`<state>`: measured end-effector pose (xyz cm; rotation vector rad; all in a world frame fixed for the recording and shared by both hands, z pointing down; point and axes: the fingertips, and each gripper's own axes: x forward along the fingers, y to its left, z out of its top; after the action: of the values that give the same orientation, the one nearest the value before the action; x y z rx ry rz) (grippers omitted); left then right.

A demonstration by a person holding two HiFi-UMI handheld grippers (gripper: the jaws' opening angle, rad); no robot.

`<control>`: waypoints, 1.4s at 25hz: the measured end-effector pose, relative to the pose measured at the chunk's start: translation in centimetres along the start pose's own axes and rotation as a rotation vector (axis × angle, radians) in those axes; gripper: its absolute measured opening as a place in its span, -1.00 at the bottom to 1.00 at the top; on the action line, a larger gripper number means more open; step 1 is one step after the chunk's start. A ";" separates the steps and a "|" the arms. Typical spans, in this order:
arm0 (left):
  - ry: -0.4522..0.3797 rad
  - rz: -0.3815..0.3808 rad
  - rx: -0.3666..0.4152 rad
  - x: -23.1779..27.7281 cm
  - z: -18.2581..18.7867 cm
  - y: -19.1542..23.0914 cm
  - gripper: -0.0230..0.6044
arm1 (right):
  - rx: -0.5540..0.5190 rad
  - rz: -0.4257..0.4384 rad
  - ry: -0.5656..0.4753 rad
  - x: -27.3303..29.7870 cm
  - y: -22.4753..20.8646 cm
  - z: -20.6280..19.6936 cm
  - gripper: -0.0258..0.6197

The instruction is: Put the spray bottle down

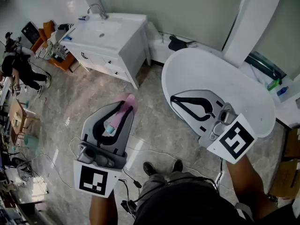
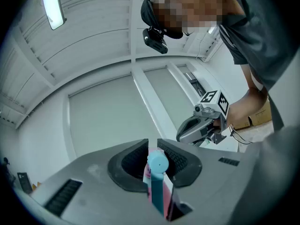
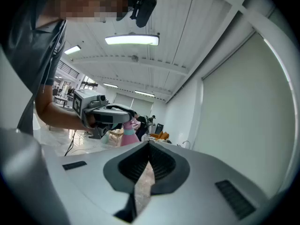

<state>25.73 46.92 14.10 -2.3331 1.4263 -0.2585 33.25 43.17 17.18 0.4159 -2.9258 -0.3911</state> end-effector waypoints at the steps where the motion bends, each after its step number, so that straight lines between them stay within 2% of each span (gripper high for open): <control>1: -0.007 0.002 -0.001 0.0 0.0 0.0 -0.74 | -0.001 -0.001 0.001 0.1 0.0 -0.1 -0.90; 7: -0.038 -0.014 -0.027 -0.1 -0.4 -0.6 -0.74 | 0.003 0.001 -0.013 1.0 0.8 -0.1 -0.89; 12: -0.030 -0.052 -0.037 0.0 -1.1 -0.8 -0.74 | 0.014 -0.003 -0.011 1.7 1.6 -0.1 -0.89; 28: -0.052 -0.071 -0.071 -4.0 -3.6 4.3 -0.74 | 0.047 -0.063 0.040 6.4 3.0 -0.2 -0.89; 35: -0.094 -0.102 -0.098 -5.7 -4.9 6.9 -0.74 | 0.033 -0.111 0.057 9.1 3.8 0.8 -0.89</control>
<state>15.71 48.02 15.93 -2.4660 1.3047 -0.1083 23.48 44.18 18.54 0.5866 -2.8652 -0.3403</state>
